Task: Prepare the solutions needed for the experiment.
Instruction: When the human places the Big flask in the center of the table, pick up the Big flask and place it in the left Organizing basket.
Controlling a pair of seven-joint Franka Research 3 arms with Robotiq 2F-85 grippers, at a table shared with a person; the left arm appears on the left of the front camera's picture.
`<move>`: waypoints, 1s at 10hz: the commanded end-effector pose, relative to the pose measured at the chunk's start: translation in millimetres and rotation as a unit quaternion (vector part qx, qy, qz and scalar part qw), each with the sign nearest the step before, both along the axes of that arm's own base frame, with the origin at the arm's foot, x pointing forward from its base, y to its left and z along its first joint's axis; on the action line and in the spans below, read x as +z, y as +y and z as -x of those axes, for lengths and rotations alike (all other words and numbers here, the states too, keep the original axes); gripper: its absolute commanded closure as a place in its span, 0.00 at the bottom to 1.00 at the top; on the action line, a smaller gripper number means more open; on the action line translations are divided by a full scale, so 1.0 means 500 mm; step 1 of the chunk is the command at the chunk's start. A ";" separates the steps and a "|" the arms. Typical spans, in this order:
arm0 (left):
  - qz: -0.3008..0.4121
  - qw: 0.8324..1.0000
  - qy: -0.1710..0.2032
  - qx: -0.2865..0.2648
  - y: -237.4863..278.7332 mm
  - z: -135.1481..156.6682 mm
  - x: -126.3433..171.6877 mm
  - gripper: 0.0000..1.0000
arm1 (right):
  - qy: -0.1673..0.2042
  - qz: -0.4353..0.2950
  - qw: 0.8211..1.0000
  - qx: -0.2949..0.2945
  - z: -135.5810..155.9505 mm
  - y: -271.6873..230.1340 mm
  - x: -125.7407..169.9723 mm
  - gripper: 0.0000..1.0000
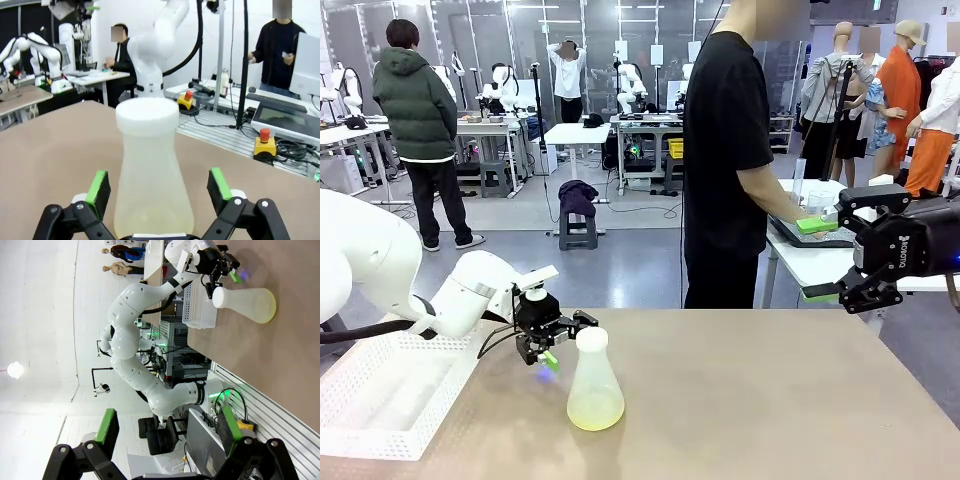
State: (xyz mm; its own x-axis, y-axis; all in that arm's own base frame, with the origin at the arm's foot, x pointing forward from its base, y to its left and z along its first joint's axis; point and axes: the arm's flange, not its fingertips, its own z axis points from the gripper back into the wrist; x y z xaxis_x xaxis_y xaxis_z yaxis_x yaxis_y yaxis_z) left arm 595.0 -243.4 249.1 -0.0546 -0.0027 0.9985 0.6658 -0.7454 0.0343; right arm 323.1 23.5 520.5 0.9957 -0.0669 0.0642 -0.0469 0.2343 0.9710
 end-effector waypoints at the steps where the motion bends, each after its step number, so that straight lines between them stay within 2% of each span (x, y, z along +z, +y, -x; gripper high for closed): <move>1: 0.031 0.999 0.025 -0.018 -0.014 -0.010 -0.011 0.00 | -0.004 -0.003 1.000 0.002 0.001 0.001 0.000 0.00; 3: 0.016 0.998 0.041 -0.032 -0.043 -0.002 -0.016 0.00 | -0.004 -0.003 1.000 0.002 0.001 0.001 0.000 0.00; 4: 0.015 0.998 0.037 -0.038 -0.085 -0.003 -0.018 0.00 | -0.004 -0.003 1.000 0.002 0.001 0.001 0.000 0.00; 7: 0.014 0.998 0.048 -0.043 -0.108 0.000 -0.019 0.00 | -0.004 -0.003 1.000 0.002 0.001 0.001 0.000 0.00; 10: -0.008 0.998 0.043 -0.039 -0.124 0.015 -0.002 0.00 | -0.004 -0.003 1.000 0.002 0.001 0.001 0.000 0.00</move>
State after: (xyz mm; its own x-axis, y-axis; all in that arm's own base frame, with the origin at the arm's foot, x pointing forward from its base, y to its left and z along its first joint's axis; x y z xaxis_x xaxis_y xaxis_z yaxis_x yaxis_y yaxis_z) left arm 584.4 -299.9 244.3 0.0060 -0.0176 0.9998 0.5821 -0.8129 -0.0178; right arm 323.1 23.6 520.5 0.9957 -0.0669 0.0642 -0.0469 0.2344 0.9710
